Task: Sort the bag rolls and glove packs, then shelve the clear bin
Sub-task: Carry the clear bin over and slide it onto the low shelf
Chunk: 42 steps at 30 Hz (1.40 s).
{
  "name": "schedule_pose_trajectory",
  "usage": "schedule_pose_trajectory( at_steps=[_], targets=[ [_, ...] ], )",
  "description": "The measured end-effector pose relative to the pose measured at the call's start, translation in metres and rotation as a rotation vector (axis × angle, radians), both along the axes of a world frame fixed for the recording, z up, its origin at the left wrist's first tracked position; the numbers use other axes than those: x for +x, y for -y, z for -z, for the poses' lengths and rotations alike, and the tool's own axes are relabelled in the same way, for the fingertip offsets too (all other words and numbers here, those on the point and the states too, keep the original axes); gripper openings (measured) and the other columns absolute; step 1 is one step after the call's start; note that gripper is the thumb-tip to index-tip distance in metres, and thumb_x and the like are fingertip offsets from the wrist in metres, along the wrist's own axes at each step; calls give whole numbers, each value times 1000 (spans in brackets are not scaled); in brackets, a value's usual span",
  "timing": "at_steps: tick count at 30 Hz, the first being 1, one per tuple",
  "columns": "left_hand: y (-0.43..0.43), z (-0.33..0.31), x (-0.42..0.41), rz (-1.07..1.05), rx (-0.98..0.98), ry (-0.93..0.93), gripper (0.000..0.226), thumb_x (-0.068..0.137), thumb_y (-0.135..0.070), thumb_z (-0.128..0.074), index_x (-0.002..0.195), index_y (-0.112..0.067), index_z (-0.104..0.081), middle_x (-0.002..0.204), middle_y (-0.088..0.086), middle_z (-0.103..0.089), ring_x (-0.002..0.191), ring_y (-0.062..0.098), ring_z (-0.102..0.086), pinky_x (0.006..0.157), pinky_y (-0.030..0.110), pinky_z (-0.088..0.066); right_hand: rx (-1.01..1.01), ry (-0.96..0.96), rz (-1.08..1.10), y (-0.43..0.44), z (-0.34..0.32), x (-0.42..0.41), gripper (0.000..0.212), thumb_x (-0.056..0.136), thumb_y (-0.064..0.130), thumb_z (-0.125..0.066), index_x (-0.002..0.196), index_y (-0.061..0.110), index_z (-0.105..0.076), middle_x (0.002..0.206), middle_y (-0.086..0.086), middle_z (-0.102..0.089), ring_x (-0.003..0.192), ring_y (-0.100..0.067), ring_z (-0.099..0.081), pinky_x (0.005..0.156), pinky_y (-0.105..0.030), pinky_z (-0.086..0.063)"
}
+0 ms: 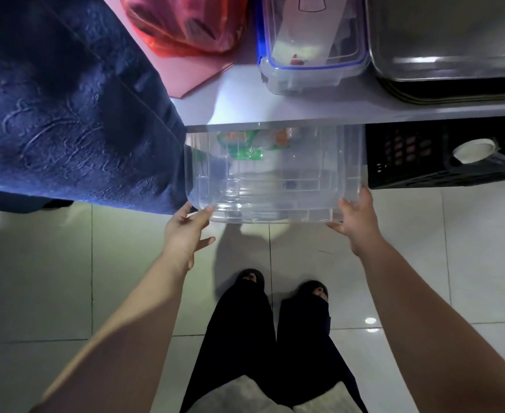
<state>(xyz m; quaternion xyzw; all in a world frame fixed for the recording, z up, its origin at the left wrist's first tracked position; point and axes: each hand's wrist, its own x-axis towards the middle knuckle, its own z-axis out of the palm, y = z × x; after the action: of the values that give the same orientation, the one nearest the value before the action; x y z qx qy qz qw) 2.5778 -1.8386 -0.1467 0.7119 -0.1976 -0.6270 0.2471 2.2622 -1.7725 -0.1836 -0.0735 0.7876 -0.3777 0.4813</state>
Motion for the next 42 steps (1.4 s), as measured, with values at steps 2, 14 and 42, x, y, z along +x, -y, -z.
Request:
schedule_pose_trajectory(
  at_steps=[2, 14, 42],
  targets=[
    [-2, 0, -8, -3, -18, 31, 41, 82, -14, -74, 121, -18, -62, 96, 4, -67, 86, 21, -67, 68, 37, -60, -21, 39, 5, 1, -1, 0, 53, 99, 14, -48, 141, 39, -28, 120, 2, -49, 99, -20, -60, 60, -30, -58],
    [-4, 7, 0, -219, -22, 51, 53, 87, -4, -66, 136, -5, -45, 91, 7, -63, 76, 16, -65, 63, 29, -61, -82, 41, -24, 6, -9, 12, 58, 99, 22, -49, 144, 44, -21, 154, 5, -23, 130, -23, -42, 91, -48, -51],
    [9, 24, -5, -24, 132, -217, 35, 93, -46, -53, 113, -19, -62, 103, -2, -60, 103, 18, -54, 79, 49, -58, -181, 232, 301, 8, -4, 2, 39, 95, 18, -59, 125, -4, -49, 109, -18, -57, 97, -27, -55, 96, -43, -51]
  ],
)
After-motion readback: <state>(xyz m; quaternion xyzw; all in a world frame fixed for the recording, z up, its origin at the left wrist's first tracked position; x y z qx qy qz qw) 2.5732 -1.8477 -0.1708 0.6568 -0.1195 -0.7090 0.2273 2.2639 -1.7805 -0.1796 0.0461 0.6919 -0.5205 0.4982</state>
